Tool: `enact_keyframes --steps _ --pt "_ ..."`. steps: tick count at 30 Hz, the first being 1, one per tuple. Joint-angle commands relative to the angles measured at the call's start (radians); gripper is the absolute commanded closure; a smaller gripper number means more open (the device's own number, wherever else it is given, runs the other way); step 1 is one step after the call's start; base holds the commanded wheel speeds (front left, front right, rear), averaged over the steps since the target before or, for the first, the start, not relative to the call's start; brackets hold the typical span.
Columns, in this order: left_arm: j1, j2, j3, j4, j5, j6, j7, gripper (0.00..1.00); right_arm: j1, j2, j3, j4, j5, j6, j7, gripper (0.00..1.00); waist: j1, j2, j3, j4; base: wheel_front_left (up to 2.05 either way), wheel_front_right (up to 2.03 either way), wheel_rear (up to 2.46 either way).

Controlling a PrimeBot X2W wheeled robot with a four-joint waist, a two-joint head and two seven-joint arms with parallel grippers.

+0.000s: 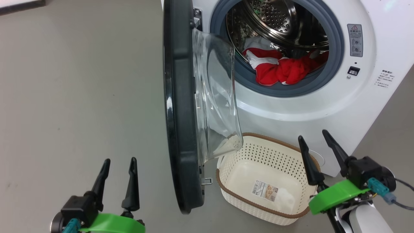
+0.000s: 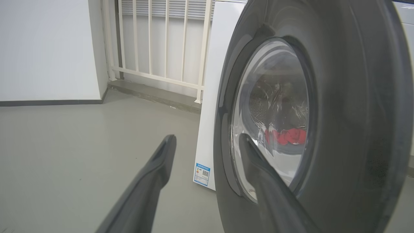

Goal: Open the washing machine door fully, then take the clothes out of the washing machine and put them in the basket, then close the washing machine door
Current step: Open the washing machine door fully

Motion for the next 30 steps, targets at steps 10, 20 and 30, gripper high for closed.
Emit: enact_keyframes --steps 10,20,30 --pt "-0.002 0.008 0.047 -0.038 0.022 0.004 -0.005 0.00 0.032 0.007 -0.003 -0.051 0.031 0.005 -0.009 0.00 0.0000 0.0000 0.007 -0.010 0.00 0.00 0.00" --pt "-0.002 0.007 0.060 -0.036 0.028 0.003 -0.005 0.00 0.036 0.007 0.030 -0.046 0.062 0.005 -0.009 0.00 0.0000 0.0000 0.009 -0.019 0.00 0.00 0.00" --pt "-0.040 0.006 0.071 -0.189 -0.001 0.007 -0.005 1.00 0.035 0.007 0.049 -0.040 0.081 0.005 -0.009 0.00 0.0000 0.0000 0.008 -0.015 0.00 0.00 0.00"
